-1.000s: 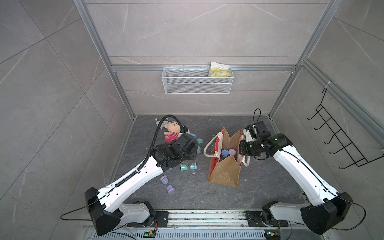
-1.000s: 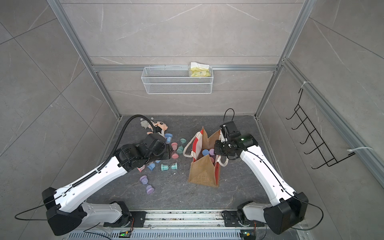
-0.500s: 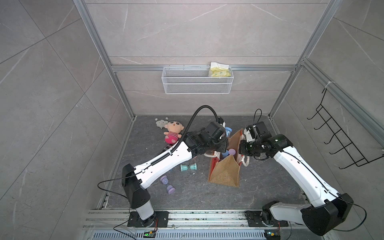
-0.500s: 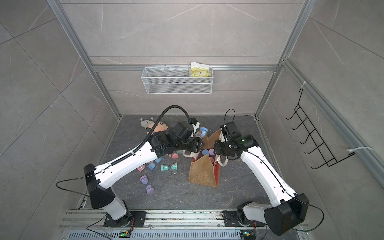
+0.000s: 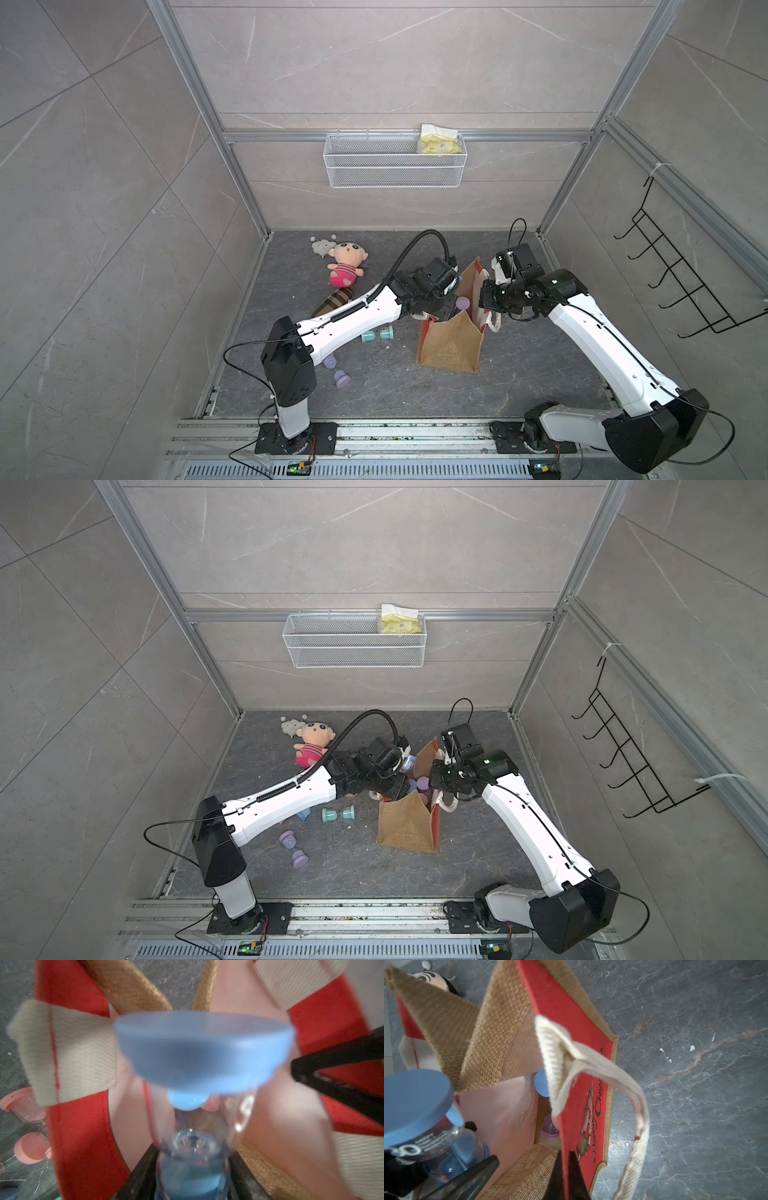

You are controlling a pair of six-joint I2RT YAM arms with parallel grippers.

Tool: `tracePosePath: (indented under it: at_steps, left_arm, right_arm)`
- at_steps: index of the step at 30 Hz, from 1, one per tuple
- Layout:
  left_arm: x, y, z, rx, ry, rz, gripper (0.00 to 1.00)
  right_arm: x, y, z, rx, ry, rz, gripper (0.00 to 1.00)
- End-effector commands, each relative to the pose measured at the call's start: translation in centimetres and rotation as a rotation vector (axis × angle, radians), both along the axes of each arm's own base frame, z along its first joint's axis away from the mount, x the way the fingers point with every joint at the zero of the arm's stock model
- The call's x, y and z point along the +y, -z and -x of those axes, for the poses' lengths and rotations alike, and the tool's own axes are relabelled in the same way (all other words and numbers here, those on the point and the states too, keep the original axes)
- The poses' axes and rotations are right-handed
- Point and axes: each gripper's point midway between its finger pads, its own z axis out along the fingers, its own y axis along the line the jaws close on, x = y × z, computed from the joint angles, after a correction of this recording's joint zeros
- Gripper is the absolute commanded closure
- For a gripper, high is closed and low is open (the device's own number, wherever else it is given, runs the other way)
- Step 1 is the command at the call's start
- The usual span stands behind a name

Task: Put the hourglass into the canvas bag
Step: Place the hourglass in the canvas bag.

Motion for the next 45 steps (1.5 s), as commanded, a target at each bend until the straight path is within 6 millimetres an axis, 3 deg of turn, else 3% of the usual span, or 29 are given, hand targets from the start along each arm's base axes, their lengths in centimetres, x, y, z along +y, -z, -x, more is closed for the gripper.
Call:
tracePosePath:
  at_steps: [1, 9, 12, 14, 18, 31, 35, 38, 45]
  left_arm:
    - [1.6, -1.4, 0.7, -0.045, 0.046, -0.020, 1.00]
    - [2.2, -2.4, 1.8, -0.110, 0.158, -0.030, 1.00]
    - [1.5, -4.0, 1.9, -0.147, 0.202, 0.015, 1.00]
    - [0.8, -3.9, 1.6, -0.135, 0.209, 0.010, 1.00]
    - [-0.3, -2.3, 1.5, -0.073, 0.242, -0.042, 1.00]
    - [-0.3, 4.8, 1.6, 0.125, 0.278, -0.211, 1.00]
    - [-0.1, 5.5, 0.8, 0.146, 0.243, -0.222, 0.91]
    - [-0.1, 5.5, 0.3, 0.153, 0.226, -0.210, 0.73]
    - [-0.1, 5.7, -0.2, 0.169, 0.217, -0.197, 0.61]
  right_arm:
    - [-1.2, -3.1, -1.1, -0.107, 0.060, 0.019, 1.00]
    - [-0.6, -2.6, -1.8, -0.087, 0.053, 0.009, 1.00]
    - [-0.1, -2.9, -2.0, -0.104, 0.045, -0.020, 1.00]
    - [0.4, -3.1, -2.2, -0.108, 0.034, -0.044, 1.00]
    - [0.6, -2.7, -2.3, -0.092, 0.045, -0.055, 1.00]
    - [1.6, -3.3, -2.2, -0.122, 0.017, -0.123, 1.00]
    - [1.6, -3.1, -2.1, -0.120, 0.018, -0.129, 1.00]
    - [1.6, -2.8, -2.0, -0.111, 0.020, -0.126, 1.00]
    - [1.6, -2.7, -1.9, -0.112, 0.027, -0.136, 1.00]
